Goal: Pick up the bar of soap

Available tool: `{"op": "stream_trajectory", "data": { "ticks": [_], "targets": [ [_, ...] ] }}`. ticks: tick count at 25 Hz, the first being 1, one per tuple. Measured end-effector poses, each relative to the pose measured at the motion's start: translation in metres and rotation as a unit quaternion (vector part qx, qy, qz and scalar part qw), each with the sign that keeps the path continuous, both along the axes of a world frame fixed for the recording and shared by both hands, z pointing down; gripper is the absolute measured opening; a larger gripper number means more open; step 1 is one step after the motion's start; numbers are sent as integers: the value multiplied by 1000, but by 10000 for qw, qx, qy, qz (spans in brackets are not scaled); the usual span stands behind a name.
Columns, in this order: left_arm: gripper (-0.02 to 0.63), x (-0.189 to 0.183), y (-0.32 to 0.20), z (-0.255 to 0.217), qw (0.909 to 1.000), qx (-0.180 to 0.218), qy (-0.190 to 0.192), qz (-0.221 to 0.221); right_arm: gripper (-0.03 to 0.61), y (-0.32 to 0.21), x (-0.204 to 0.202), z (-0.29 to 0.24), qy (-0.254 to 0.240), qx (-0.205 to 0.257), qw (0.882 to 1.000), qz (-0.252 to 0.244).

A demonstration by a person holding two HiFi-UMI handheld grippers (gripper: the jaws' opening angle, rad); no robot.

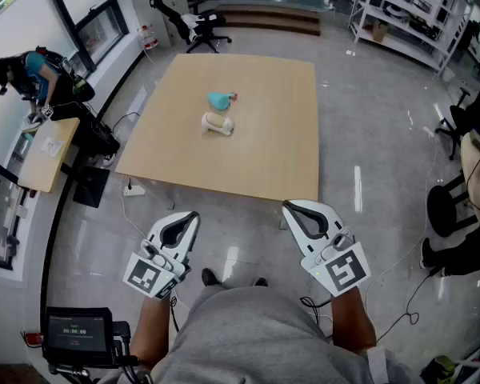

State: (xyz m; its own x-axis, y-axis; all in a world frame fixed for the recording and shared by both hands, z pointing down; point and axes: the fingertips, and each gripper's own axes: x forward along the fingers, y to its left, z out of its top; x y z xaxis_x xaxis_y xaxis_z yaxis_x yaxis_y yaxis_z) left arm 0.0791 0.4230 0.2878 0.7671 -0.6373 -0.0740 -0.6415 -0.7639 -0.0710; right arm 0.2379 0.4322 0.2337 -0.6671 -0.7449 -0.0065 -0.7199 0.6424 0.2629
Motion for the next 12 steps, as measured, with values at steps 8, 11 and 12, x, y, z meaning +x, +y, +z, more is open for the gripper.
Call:
{"op": "stream_trajectory", "data": {
  "ticks": [8,11,12],
  "targets": [
    [5,-2,-5,4,9999,-38,38,121,6,-1,-6,3,67,1,10000,55],
    [5,-14,-18,7,9997,-44,71,242,6,-11,-19,7,130,-31,9998,160],
    [5,-20,-26,7,9995,-47,88,286,6,-18,-25,7,147,-34,9997,205]
  ]
}}
